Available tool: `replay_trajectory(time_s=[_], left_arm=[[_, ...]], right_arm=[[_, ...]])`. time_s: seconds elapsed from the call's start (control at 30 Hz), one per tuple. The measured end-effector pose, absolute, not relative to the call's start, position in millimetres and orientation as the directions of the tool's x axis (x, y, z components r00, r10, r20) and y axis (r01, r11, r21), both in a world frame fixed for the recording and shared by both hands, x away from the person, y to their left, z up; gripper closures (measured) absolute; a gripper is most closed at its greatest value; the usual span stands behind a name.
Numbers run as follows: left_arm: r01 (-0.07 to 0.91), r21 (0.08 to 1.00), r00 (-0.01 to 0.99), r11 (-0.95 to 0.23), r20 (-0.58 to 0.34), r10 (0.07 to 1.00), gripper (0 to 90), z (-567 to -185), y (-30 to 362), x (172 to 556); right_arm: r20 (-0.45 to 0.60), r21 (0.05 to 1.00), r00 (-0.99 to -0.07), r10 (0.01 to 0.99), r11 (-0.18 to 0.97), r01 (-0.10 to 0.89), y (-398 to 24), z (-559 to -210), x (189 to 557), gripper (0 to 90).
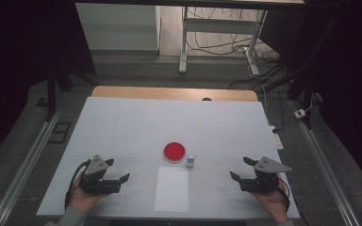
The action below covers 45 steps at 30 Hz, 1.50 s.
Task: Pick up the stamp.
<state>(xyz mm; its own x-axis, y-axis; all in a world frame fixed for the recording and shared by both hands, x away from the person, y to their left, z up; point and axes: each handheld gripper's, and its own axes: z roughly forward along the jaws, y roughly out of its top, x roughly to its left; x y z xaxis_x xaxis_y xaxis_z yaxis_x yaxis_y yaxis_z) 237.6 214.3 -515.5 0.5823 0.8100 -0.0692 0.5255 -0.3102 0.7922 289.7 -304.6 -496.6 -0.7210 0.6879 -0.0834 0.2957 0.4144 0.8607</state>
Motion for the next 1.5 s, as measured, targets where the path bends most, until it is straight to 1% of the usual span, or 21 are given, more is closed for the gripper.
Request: replay_trajectory(time_s=[0.43,1.0,1.5], left_arm=[[0.528,0.791,0.581,-0.310,-0.070,0.811,17.5,-516.8,214.8,238.7],[0.527,0.787,0.588,-0.322,-0.064,0.806,17.7,-518.4,213.0,239.5],[0.528,0.786,0.588,-0.322,-0.065,0.806,17.8,-518.9,213.0,239.7]], right_arm=[[-0.079,0.873,-0.729,0.680,0.400,0.278,-297.4,-489.8,290.4,23.5],[-0.065,0.889,-0.752,0.656,0.381,0.255,-271.8,-478.9,297.0,25.2],[-0.073,0.885,-0.784,0.617,0.403,0.234,-243.8,-473.6,304.0,25.3]])
